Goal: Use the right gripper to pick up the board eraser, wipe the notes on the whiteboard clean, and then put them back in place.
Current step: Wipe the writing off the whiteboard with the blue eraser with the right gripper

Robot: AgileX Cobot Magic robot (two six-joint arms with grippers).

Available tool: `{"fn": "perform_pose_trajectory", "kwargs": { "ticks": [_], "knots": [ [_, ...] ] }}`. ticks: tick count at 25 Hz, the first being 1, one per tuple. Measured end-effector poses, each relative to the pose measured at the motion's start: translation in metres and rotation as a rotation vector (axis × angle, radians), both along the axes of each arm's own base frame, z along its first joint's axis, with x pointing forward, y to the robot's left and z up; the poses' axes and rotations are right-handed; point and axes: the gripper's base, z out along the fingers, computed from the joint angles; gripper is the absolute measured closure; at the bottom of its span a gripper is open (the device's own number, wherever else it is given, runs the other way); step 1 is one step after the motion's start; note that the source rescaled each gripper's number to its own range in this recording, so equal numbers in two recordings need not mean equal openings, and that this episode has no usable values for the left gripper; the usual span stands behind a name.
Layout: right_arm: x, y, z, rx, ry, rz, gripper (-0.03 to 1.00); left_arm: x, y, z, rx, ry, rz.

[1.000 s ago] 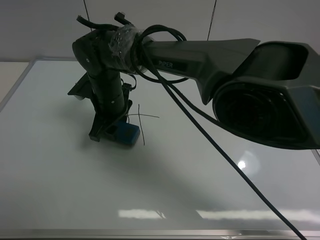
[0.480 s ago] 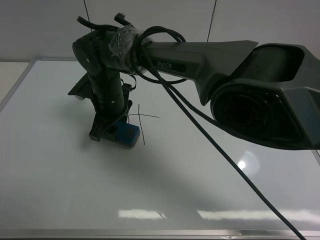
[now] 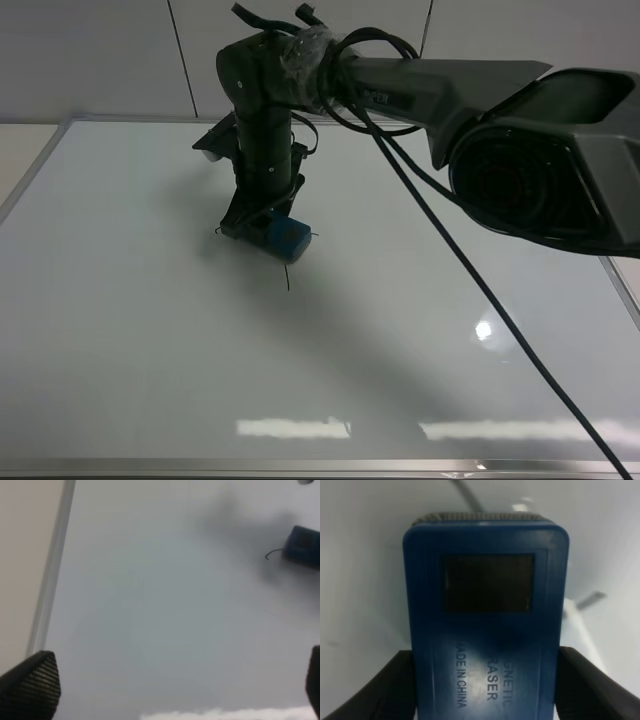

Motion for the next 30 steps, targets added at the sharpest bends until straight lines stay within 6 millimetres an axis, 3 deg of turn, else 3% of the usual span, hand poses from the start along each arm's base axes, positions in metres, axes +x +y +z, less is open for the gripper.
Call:
{"fn": "perform_pose_trajectory", "kwargs": {
  "ticks": [8, 12, 21, 30],
  "knots": [
    [0.04, -0.047, 0.001, 0.008, 0.003, -0.126, 0.95, 0.0, 0.0, 0.0, 0.0, 0.0, 0.0],
    [0.048, -0.057, 0.002, 0.009, 0.002, -0.151, 0.95, 0.0, 0.0, 0.0, 0.0, 0.0, 0.0],
    [0.046, -0.055, 0.002, -0.001, -0.004, -0.064, 0.95, 0.0, 0.0, 0.0, 0.0, 0.0, 0.0],
    [0.016, -0.018, 0.0, -0.04, -0.021, 0.172, 0.95, 0.0, 0.0, 0.0, 0.0, 0.0, 0.0]
  ]
}}
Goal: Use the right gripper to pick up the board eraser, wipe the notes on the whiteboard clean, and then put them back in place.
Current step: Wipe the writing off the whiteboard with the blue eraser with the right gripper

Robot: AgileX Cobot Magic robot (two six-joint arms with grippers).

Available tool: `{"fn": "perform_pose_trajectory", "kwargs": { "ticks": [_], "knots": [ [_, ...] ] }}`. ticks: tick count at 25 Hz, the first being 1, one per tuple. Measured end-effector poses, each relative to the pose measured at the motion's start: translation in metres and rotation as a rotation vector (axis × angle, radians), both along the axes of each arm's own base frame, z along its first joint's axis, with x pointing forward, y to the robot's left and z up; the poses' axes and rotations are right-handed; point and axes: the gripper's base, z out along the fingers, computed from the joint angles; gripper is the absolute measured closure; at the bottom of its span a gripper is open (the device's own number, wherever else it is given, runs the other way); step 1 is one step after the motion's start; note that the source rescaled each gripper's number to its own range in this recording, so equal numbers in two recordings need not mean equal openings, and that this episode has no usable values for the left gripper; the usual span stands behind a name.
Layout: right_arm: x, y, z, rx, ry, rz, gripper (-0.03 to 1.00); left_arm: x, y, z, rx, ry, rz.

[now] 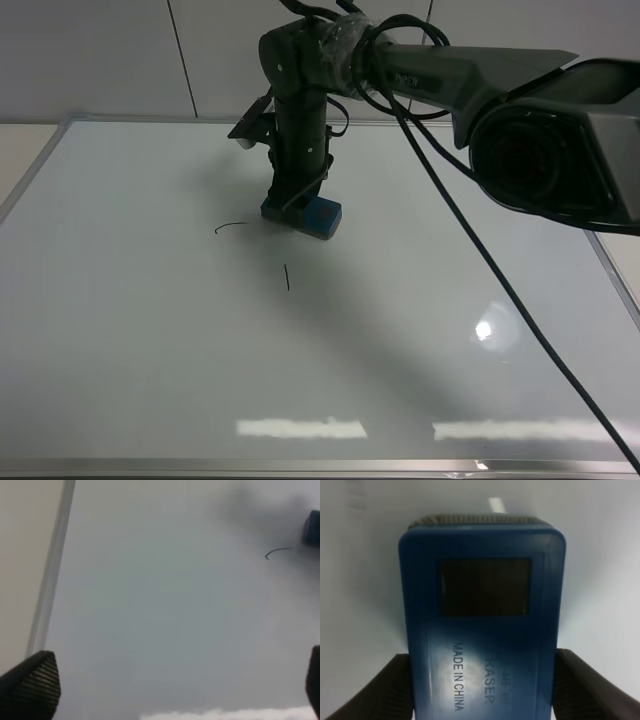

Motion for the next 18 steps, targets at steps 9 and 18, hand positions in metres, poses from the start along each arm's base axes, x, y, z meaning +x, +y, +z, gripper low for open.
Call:
{"fn": "perform_pose_trajectory", "kwargs": {
  "ticks": [9, 18],
  "knots": [
    [-0.045, 0.036, -0.009, -0.011, 0.042, 0.148, 0.95, 0.0, 0.0, 0.0, 0.0, 0.0, 0.0],
    [-0.106, 0.064, -0.012, -0.02, 0.115, 0.256, 0.95, 0.0, 0.0, 0.0, 0.0, 0.0, 0.0]
  ]
}}
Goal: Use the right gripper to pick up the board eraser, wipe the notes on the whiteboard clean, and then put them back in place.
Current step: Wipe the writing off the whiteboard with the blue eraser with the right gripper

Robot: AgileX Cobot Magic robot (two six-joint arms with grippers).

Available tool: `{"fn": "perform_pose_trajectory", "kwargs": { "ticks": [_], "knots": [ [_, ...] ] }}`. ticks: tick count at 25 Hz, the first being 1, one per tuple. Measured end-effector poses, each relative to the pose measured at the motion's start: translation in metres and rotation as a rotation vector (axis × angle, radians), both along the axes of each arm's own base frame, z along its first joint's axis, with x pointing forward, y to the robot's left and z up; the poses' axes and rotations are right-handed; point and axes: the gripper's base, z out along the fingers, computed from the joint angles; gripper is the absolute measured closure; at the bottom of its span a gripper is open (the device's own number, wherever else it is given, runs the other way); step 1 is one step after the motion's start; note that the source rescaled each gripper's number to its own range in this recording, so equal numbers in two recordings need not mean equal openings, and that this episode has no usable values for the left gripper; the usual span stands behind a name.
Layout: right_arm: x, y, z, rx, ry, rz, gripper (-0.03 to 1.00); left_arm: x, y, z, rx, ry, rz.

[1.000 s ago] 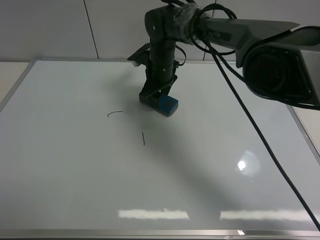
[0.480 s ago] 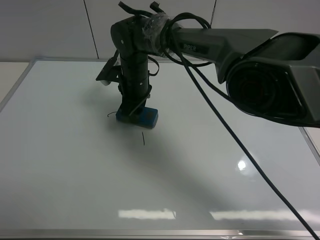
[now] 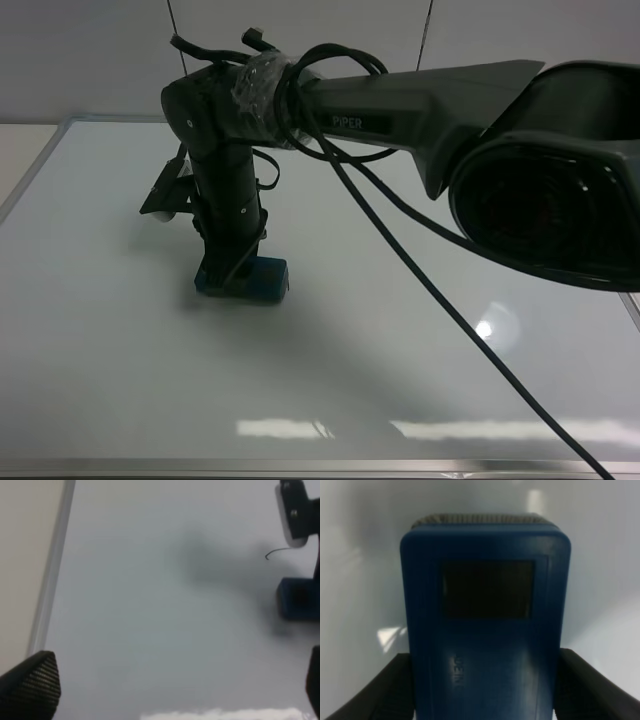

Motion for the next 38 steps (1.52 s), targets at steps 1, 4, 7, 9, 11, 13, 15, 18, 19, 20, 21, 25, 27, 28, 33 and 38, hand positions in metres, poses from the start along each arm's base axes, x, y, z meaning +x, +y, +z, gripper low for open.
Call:
{"fn": "perform_pose_trajectory", "kwargs": {
  "ticks": [1, 4, 7, 9, 11, 13, 15, 18, 19, 20, 21, 25, 27, 28, 33, 38],
  "knots": [
    [-0.006, 0.003, 0.0, -0.003, 0.003, 0.01, 0.95, 0.0, 0.0, 0.0, 0.0, 0.0, 0.0],
    [-0.025, 0.013, -0.001, -0.002, 0.026, 0.03, 0.95, 0.0, 0.0, 0.0, 0.0, 0.0, 0.0],
    [-0.039, 0.021, -0.001, 0.002, 0.042, 0.044, 0.95, 0.0, 0.0, 0.0, 0.0, 0.0, 0.0],
    [-0.045, 0.024, -0.001, 0.007, 0.052, 0.043, 0.95, 0.0, 0.0, 0.0, 0.0, 0.0, 0.0],
    [-0.048, 0.026, -0.001, 0.008, 0.055, 0.043, 0.95, 0.0, 0.0, 0.0, 0.0, 0.0, 0.0],
    [-0.048, 0.026, -0.001, 0.01, 0.059, 0.04, 0.95, 0.0, 0.0, 0.0, 0.0, 0.0, 0.0],
    [-0.048, 0.026, -0.001, 0.01, 0.06, 0.04, 0.95, 0.0, 0.0, 0.0, 0.0, 0.0, 0.0],
    [-0.048, 0.026, -0.001, 0.01, 0.059, 0.041, 0.95, 0.0, 0.0, 0.0, 0.0, 0.0, 0.0],
    [-0.048, 0.026, -0.001, 0.01, 0.059, 0.043, 0.95, 0.0, 0.0, 0.0, 0.0, 0.0, 0.0],
    [-0.047, 0.026, -0.001, 0.011, 0.061, 0.046, 0.95, 0.0, 0.0, 0.0, 0.0, 0.0, 0.0],
    [-0.047, 0.025, -0.001, 0.012, 0.064, 0.047, 0.95, 0.0, 0.0, 0.0, 0.0, 0.0, 0.0],
    [-0.038, 0.021, -0.001, 0.031, 0.097, 0.033, 0.95, 0.0, 0.0, 0.0, 0.0, 0.0, 0.0],
    [-0.032, 0.021, 0.0, 0.04, 0.115, 0.019, 0.95, 0.0, 0.0, 0.0, 0.0, 0.0, 0.0],
    [-0.029, 0.021, 0.0, 0.041, 0.124, 0.011, 0.95, 0.0, 0.0, 0.0, 0.0, 0.0, 0.0],
    [-0.008, 0.026, 0.0, 0.083, 0.112, -0.023, 0.95, 0.0, 0.0, 0.0, 0.0, 0.0, 0.0],
    [0.005, 0.021, -0.005, 0.098, 0.14, -0.064, 0.95, 0.0, 0.0, 0.0, 0.0, 0.0, 0.0]
  ]
}}
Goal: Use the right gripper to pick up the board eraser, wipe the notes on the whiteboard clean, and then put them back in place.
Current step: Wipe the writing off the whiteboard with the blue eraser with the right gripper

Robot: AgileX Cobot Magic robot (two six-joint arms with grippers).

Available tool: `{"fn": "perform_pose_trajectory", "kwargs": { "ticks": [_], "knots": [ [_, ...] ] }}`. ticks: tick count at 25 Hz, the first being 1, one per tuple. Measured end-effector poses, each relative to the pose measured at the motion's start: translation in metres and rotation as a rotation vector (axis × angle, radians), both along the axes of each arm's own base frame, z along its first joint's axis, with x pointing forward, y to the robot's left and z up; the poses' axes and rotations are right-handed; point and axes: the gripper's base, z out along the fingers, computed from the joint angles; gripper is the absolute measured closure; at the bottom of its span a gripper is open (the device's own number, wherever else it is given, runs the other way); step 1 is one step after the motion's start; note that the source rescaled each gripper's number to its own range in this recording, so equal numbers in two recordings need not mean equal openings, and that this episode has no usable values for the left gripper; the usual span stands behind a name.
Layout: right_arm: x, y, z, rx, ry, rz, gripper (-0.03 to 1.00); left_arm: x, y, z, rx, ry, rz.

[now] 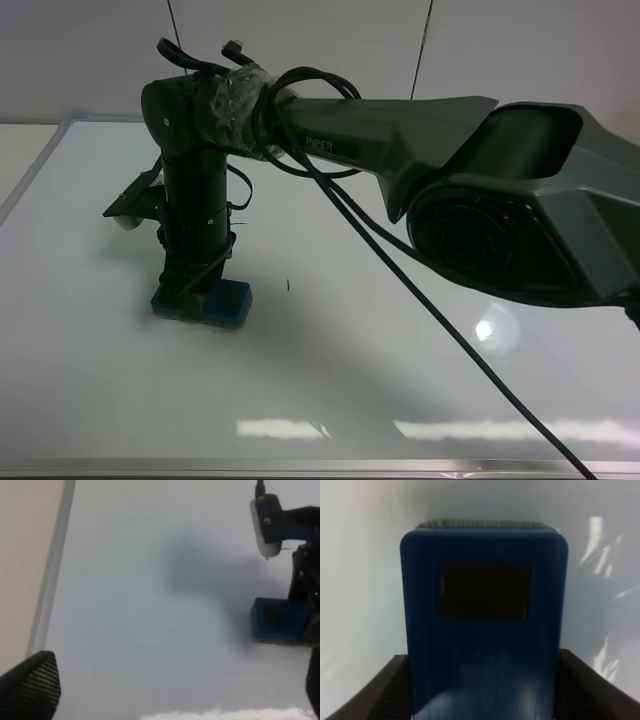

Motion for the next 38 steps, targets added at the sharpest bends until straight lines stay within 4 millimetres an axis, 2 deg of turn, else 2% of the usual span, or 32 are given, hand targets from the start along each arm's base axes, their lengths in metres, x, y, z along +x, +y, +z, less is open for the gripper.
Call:
{"fn": "perform_pose_trajectory", "kwargs": {
  "ticks": [11, 38],
  "knots": [
    [0.038, -0.024, 0.0, 0.025, -0.013, -0.098, 0.95, 0.0, 0.0, 0.0, 0.0, 0.0, 0.0],
    [0.052, -0.029, 0.0, 0.042, -0.078, -0.122, 0.95, 0.0, 0.0, 0.0, 0.0, 0.0, 0.0]
  ]
}}
